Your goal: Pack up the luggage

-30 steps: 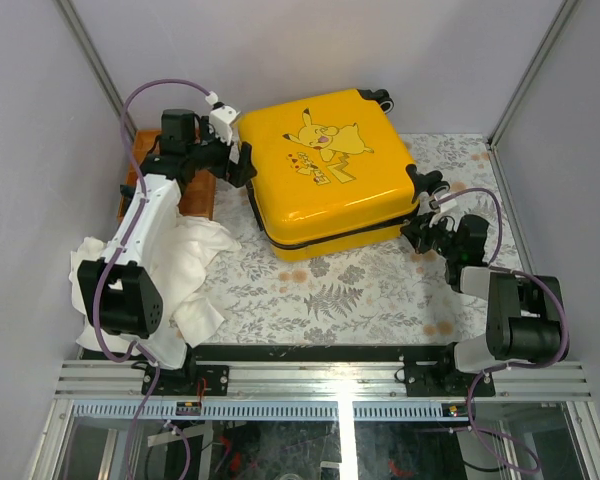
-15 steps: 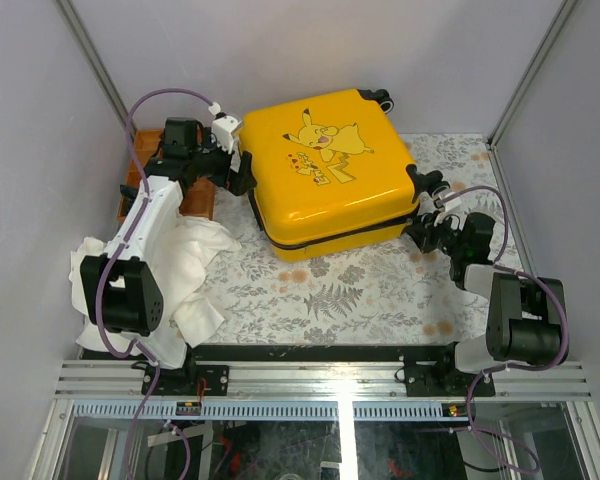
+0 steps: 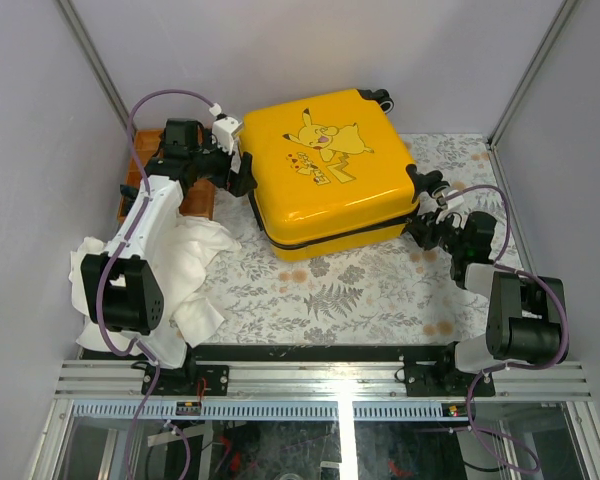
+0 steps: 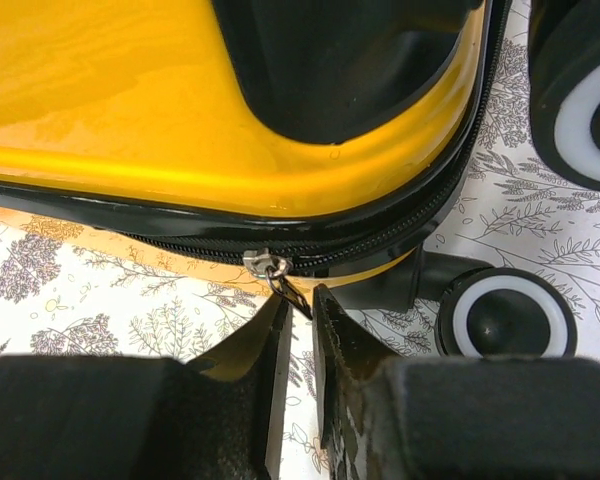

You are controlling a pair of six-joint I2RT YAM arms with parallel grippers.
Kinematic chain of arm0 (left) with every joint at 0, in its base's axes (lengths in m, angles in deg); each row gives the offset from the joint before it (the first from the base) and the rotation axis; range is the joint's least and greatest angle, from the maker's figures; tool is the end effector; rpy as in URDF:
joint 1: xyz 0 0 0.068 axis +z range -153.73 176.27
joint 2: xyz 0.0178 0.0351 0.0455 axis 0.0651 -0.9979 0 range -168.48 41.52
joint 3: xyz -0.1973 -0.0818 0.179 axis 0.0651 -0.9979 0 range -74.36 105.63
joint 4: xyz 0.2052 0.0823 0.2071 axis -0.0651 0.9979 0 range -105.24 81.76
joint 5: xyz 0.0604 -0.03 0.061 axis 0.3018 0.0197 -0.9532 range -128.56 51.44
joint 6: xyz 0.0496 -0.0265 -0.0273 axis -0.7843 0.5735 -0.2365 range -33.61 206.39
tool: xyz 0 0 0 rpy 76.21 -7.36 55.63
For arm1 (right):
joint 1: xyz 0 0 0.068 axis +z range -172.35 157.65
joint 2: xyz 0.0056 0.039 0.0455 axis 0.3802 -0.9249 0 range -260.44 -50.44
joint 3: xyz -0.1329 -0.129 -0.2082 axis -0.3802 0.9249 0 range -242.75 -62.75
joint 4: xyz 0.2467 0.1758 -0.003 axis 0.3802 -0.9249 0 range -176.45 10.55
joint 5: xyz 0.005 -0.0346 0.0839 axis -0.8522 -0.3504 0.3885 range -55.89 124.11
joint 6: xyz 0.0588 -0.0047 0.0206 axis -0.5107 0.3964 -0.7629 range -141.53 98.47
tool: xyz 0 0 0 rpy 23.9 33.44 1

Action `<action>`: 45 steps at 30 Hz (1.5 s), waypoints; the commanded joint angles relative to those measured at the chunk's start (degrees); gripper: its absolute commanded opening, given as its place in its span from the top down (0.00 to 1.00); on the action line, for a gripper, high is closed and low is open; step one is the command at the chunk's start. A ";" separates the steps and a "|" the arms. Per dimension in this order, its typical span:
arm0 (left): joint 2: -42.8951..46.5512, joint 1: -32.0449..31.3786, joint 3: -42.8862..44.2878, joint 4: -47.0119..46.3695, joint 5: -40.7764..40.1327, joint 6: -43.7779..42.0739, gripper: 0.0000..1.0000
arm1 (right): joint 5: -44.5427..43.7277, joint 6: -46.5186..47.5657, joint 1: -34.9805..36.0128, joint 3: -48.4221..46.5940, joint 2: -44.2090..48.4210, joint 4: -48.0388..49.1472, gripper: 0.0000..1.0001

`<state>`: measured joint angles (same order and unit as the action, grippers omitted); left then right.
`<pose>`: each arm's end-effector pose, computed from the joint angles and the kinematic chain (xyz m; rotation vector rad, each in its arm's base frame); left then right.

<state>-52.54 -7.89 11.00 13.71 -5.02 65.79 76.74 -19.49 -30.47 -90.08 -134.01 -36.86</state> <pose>0.4208 -0.0570 0.3291 0.7612 2.0032 -0.4834 0.3076 -0.0113 0.1493 -0.4302 1.7238 0.5420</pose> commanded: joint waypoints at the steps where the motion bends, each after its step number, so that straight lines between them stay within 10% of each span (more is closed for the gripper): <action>1: 0.95 -0.28 0.86 -0.21 1.13 -1.66 0.00 | -0.27 -0.44 0.88 -2.65 1.29 5.24 0.79; 16: 0.43 -13.36 10.63 6.62 -2.34 -15.71 0.00 | -4.63 4.35 -0.23 -2.67 3.43 0.22 1.00; 27: 2.91 -32.19 -7.32 -13.35 -19.19 -33.95 0.00 | -5.81 1.54 -0.71 -3.93 2.44 -0.96 1.00; 45: 2.66 -25.31 -11.49 -6.80 -22.16 -41.16 0.11 | 1.40 6.43 -14.47 -19.98 -12.79 -3.49 1.00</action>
<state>-49.13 -39.39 2.17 4.33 -17.91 30.73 85.79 -16.64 -38.07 -101.27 -142.46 -45.30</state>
